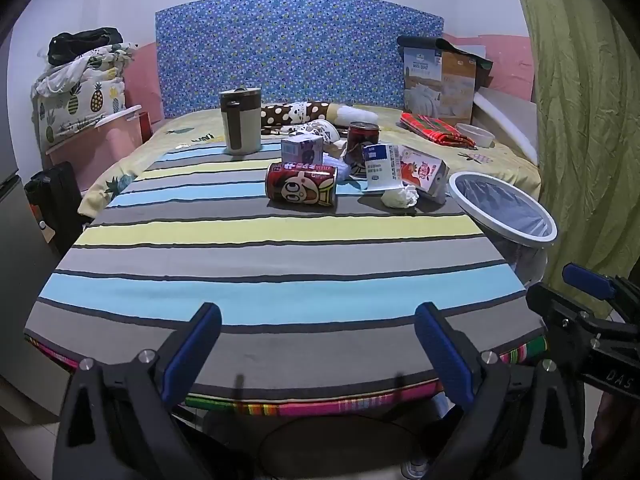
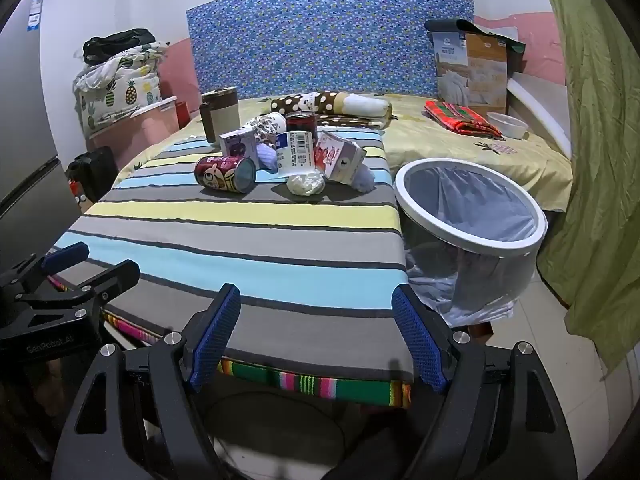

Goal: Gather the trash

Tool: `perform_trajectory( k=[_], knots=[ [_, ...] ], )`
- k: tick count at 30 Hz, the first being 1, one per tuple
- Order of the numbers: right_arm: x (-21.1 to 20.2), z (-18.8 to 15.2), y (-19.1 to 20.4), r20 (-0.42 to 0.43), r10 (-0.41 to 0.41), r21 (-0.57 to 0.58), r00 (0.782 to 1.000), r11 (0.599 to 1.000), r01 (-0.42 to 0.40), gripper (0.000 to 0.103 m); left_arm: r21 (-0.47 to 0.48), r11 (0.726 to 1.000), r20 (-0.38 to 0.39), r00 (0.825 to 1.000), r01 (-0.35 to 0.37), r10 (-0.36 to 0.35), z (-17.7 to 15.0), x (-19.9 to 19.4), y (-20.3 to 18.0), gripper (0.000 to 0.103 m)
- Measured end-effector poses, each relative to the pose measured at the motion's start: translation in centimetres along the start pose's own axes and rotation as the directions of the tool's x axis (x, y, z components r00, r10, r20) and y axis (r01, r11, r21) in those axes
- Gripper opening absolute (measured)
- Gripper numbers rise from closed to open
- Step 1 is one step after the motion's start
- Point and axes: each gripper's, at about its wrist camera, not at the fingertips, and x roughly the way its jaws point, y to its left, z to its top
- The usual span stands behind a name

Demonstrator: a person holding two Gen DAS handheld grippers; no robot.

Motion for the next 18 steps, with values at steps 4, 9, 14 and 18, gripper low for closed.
perform_trajectory(
  k=[4, 9, 14, 18],
  knots=[
    [-0.08, -0.03, -0.10, 0.001, 0.001, 0.001, 1.000, 1.000, -0.001, 0.079, 0.000, 1.000, 0.000, 1.000, 0.000, 0.000, 0.01, 0.04, 0.05, 0.099],
    [-0.04, -0.04, -0.11, 0.001, 0.001, 0.002, 1.000, 1.000, -0.001, 0.079, 0.001, 1.000, 0.001, 1.000, 0.003, -0.003, 0.04, -0.04, -0.03, 0.099],
    [-0.11, -0.04, -0.09, 0.001, 0.000, 0.003, 1.000, 1.000, 0.000, 0.079, 0.001, 1.000, 0.000, 1.000, 0.006, -0.006, 0.07, -0.12, -0.24, 0.099],
    [-0.09, -0.04, -0.08, 0.000, -0.001, 0.003, 1.000, 1.000, 0.001, 0.079, 0.002, 1.000, 0.002, 1.000, 0.004, -0.004, 0.04, -0.09, -0.24, 0.099]
  ],
)
